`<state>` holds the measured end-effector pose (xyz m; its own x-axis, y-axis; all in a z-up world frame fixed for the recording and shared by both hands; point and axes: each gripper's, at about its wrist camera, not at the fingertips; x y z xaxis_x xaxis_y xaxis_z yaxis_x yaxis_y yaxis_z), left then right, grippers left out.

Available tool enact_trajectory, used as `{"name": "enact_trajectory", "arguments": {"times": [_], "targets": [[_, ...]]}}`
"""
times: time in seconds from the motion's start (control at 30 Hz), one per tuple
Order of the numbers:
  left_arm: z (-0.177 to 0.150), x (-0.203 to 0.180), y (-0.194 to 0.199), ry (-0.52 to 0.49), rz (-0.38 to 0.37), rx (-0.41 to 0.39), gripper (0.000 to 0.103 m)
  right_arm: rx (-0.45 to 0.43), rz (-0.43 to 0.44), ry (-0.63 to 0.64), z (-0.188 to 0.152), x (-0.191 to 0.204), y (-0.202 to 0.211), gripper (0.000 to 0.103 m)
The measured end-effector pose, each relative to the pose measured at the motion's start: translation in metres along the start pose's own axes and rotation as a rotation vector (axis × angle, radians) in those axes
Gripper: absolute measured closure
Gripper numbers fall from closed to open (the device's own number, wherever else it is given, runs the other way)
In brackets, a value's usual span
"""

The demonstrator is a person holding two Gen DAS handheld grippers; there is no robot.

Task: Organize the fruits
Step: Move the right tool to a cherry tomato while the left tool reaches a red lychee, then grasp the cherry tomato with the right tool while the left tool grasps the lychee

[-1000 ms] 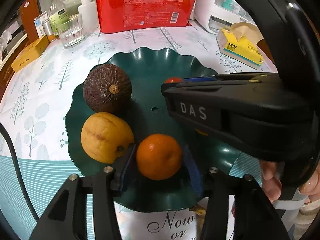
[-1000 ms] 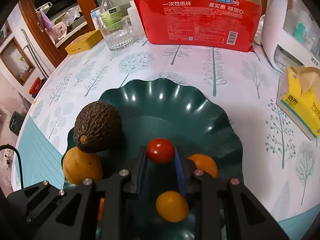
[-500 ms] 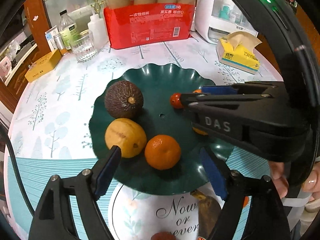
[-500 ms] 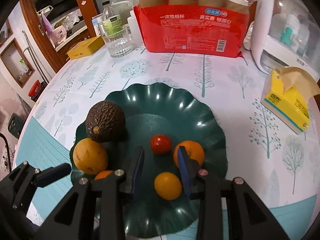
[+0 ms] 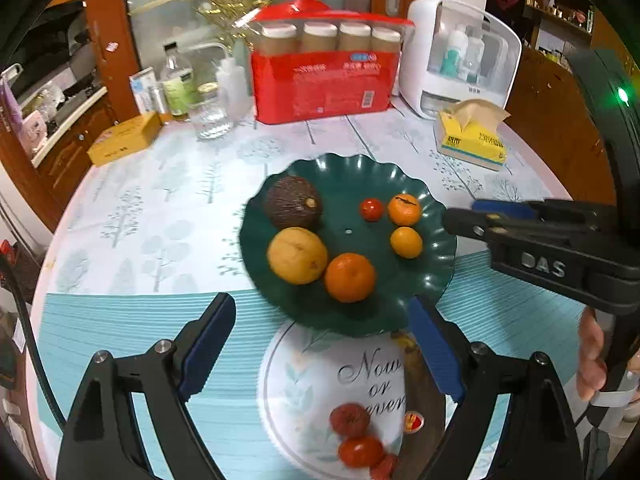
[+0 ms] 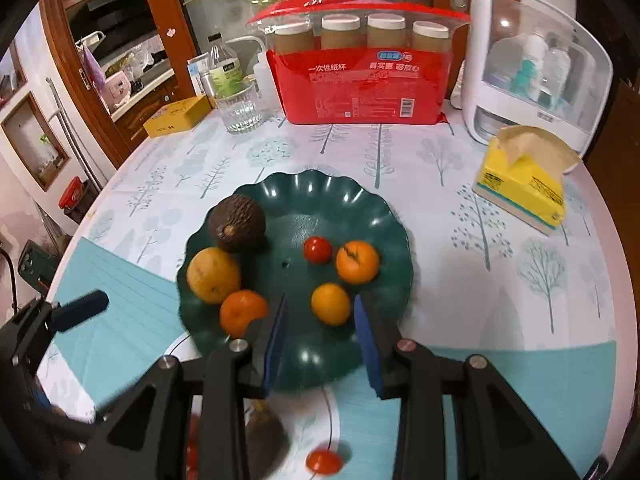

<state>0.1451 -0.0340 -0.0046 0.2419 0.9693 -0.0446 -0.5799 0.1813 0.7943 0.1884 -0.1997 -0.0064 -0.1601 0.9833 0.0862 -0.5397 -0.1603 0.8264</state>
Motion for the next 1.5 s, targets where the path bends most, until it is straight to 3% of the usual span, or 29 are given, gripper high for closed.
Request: {"name": "enact_trajectory", "arguments": {"times": [0.3, 0.57, 0.73, 1.03, 1.23, 1.5], "targets": [[-0.02, 0.02, 0.046, 0.015, 0.056, -0.054, 0.016, -0.009, 0.024, 0.012, -0.035, 0.011, 0.038, 0.068], [-0.039, 0.024, 0.056, 0.018, 0.104, -0.077, 0.016, -0.014, 0.019, 0.062, -0.066, 0.019, 0.05, 0.068], [-0.054, 0.018, 0.046, 0.008, 0.093, -0.066, 0.016, -0.016, 0.005, 0.088, -0.088, 0.019, 0.047, 0.068], [-0.078, 0.014, -0.004, 0.033, 0.045, 0.051, 0.016, 0.027, -0.029, 0.13, -0.129, 0.016, 0.019, 0.068], [-0.088, 0.01, -0.032, 0.052, 0.014, 0.128, 0.016, 0.055, -0.017, 0.112, -0.143, 0.005, 0.003, 0.068], [-0.09, 0.002, -0.052, 0.044, -0.002, 0.168, 0.017, 0.057, 0.016, 0.098, -0.146, -0.002, -0.008, 0.068]]}}
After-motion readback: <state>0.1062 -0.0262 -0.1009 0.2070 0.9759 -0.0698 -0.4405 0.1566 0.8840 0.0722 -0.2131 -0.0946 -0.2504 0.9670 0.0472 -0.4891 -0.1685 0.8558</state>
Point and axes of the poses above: each gripper's, at about its wrist camera, not at the fingertips, and y roughly against the way its jaws point, x to its left, z to its top, and after that the axes turned 2 degrees about -z, right-handed
